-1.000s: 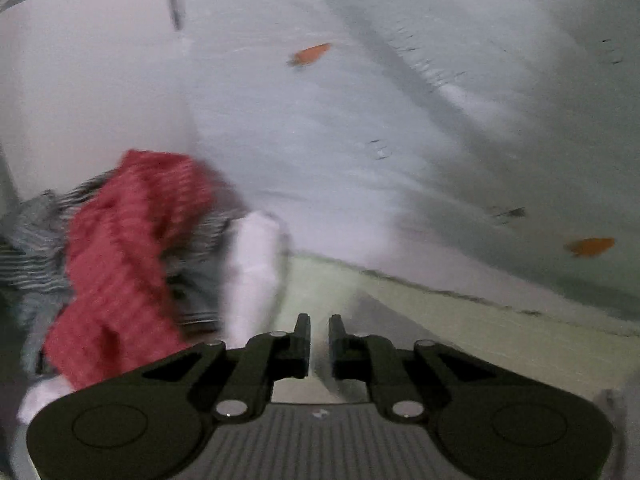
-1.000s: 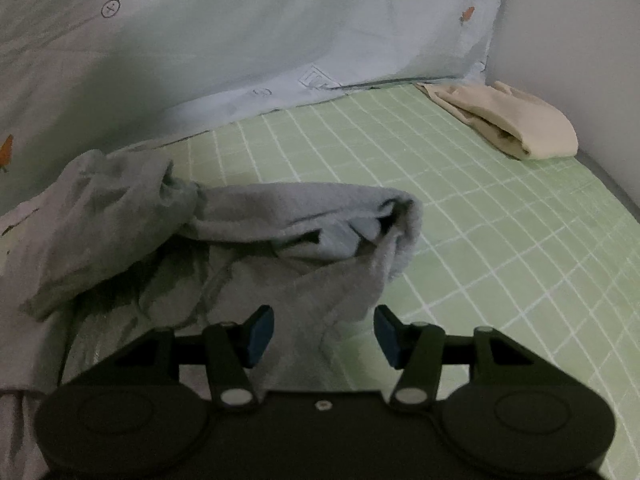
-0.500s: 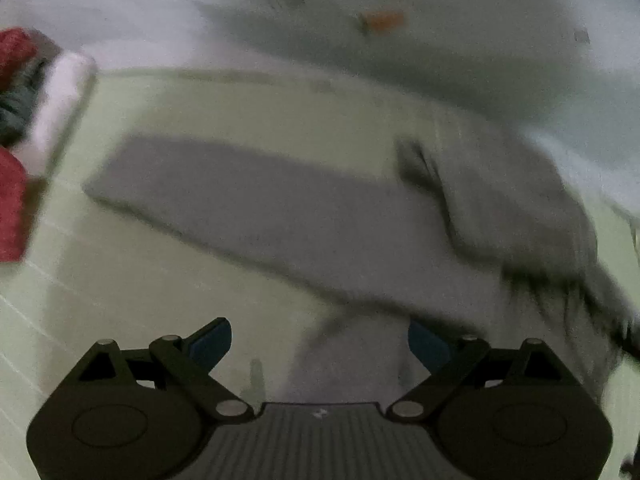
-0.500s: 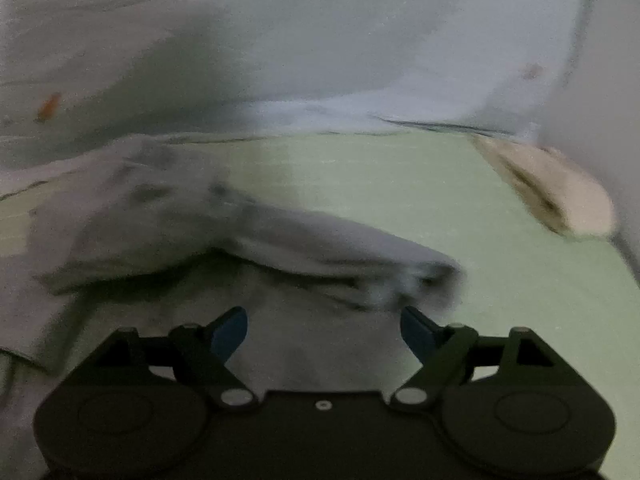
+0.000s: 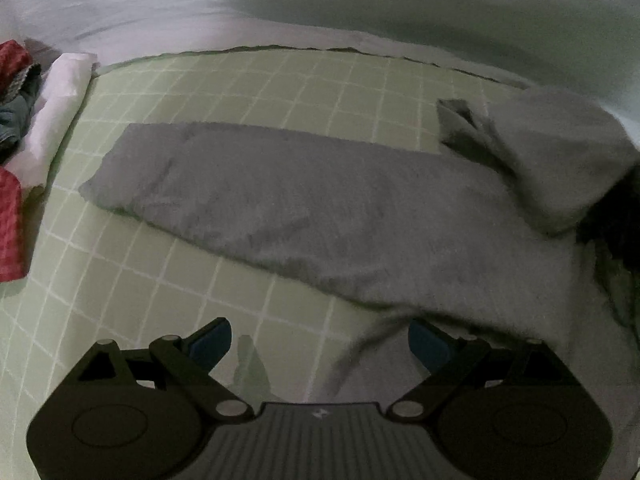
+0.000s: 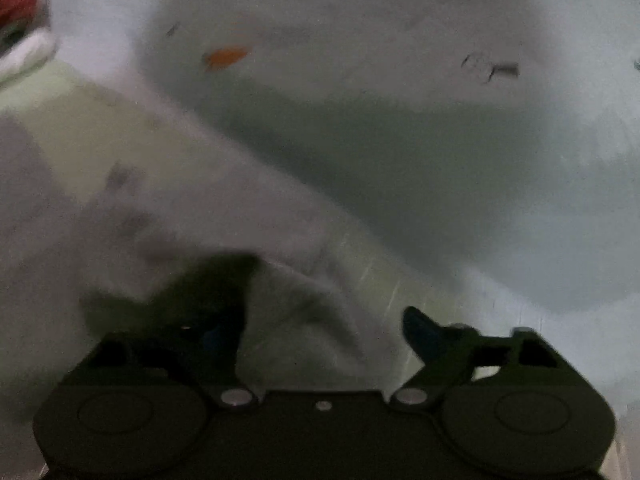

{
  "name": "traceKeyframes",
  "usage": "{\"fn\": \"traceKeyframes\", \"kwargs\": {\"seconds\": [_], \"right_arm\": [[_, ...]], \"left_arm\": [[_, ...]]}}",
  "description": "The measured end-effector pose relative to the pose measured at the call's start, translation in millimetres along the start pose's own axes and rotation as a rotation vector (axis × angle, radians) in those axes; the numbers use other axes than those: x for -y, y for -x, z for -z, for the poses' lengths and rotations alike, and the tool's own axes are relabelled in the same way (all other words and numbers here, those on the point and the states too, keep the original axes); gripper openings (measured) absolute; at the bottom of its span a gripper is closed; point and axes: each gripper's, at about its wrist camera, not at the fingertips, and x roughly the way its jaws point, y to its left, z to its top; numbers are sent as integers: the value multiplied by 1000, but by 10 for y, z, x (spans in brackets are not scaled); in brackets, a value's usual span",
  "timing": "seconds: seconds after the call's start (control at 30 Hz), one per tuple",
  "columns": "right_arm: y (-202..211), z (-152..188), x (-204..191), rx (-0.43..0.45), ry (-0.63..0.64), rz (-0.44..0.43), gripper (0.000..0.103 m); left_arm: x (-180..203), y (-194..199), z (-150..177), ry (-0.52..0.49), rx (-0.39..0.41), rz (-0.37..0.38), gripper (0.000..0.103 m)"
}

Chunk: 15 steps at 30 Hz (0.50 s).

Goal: Fold clothes

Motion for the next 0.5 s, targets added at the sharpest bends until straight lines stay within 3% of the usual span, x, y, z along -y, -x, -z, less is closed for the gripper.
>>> {"fn": "traceKeyframes", "kwargs": {"seconds": [0.03, 0.1, 0.13, 0.17, 0.23, 0.27, 0.3, 0.37, 0.5], "right_arm": [[-113, -109, 143, 20, -22, 16, 64], [-363, -375, 443, 66, -75, 120, 22], [-450, -498, 610, 92, -127, 179, 21], [-537, -621, 778, 118, -179, 239, 23], [-635, -776, 1109, 142, -314, 239, 23], [-659, -800, 1214, 143, -354, 231, 29], [-658, -787, 1271, 145, -370, 233, 43], [-588, -640, 1309, 110, -382, 216, 63], [-239, -92, 1373, 20, -473, 144, 76]], "left_arm": [[7, -29, -27, 3, -4, -4, 95], [17, -86, -75, 10, -14, -12, 95], [18, -115, -97, 14, -18, -16, 95], [25, -131, -107, 19, -21, -18, 95], [40, -155, -119, 29, -26, -21, 97], [43, -168, -123, 35, -27, -26, 98], [47, -174, -127, 38, -28, -30, 99], [53, -174, -135, 40, -32, -35, 99], [71, -128, -131, 36, -30, -39, 99]]}}
